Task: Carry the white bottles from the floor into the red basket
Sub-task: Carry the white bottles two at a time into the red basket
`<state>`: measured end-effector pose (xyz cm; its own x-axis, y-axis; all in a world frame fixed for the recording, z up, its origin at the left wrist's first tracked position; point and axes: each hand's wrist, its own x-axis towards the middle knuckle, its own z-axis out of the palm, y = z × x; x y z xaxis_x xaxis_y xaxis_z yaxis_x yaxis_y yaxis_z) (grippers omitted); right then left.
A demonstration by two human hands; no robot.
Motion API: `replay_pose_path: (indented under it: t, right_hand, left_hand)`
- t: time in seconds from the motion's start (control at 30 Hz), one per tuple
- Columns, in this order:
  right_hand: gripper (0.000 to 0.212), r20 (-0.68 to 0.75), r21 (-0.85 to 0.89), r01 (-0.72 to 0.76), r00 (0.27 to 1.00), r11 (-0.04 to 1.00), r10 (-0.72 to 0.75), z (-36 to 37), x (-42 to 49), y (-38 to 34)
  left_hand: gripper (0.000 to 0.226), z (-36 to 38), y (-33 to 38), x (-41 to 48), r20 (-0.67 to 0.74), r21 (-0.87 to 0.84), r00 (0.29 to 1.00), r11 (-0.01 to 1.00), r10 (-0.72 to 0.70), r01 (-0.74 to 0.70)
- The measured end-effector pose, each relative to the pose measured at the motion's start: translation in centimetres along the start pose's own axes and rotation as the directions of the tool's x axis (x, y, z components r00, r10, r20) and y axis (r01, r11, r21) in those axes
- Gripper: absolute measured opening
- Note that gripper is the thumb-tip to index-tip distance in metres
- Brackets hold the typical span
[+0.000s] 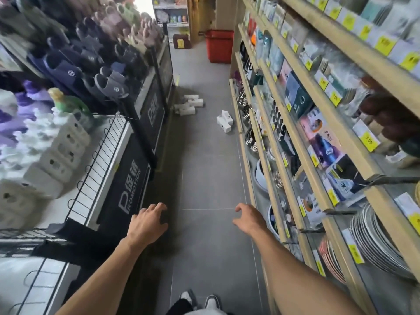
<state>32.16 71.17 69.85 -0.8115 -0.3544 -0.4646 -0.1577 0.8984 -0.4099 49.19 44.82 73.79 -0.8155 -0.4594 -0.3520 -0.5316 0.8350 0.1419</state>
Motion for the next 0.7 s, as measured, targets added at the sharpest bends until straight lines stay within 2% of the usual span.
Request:
replay_pose_path:
  t: [0.7]
  right_hand:
    - [0.04,-0.063,-0.012,-0.101,0.993,0.995,0.1,-7.9,15.8,-4.9]
  left_hand:
    - [0.054,-8.0,2.1,22.3,0.01,-0.008,0.99,0.99,0.143,-0.143]
